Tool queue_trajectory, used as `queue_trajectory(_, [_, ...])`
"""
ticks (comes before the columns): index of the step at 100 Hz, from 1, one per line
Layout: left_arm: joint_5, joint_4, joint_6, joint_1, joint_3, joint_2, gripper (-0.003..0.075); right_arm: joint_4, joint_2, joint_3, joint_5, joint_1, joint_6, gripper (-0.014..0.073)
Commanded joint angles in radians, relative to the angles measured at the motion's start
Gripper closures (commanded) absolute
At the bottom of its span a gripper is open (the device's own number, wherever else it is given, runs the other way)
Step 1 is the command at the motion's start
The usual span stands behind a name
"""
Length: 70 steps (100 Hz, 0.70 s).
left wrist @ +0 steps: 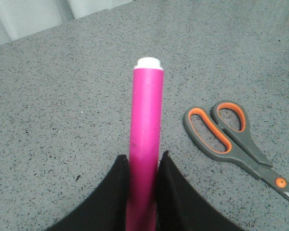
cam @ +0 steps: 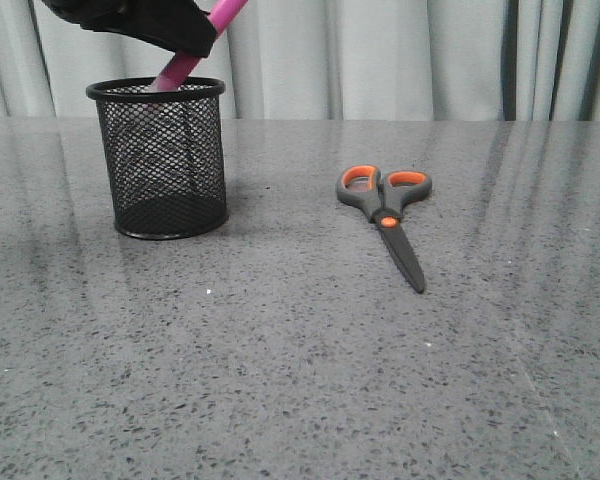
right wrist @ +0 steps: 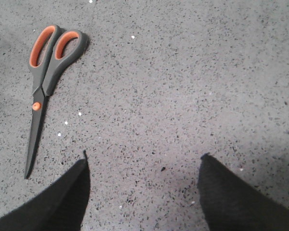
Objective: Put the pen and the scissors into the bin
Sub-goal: 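Lower the marker into the mesh cup and open the left gripper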
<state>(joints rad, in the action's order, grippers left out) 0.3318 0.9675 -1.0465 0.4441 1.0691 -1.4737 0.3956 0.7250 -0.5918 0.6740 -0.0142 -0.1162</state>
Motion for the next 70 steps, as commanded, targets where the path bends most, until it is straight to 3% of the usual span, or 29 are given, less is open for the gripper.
queue_trajectory(1, [-0.021,0.017,0.0,0.009,0.033,0.033,0.0563,0.008,0.004,-0.031,-0.055,-0.005,-0.013,0.0161])
queue_trajectory(14, [-0.032,0.017,0.0,0.009,0.033,0.033,0.0489,0.008,0.004,-0.031,-0.053,-0.005,-0.013,0.0161])
queue_trajectory(42, [-0.08,-0.006,0.0,-0.003,0.033,0.087,0.0487,0.008,0.004,-0.031,-0.055,-0.005,-0.013,0.0161])
queue_trajectory(70, [-0.054,-0.006,0.0,-0.166,0.033,0.216,0.049,0.008,0.004,-0.031,-0.055,-0.005,-0.013,0.0161])
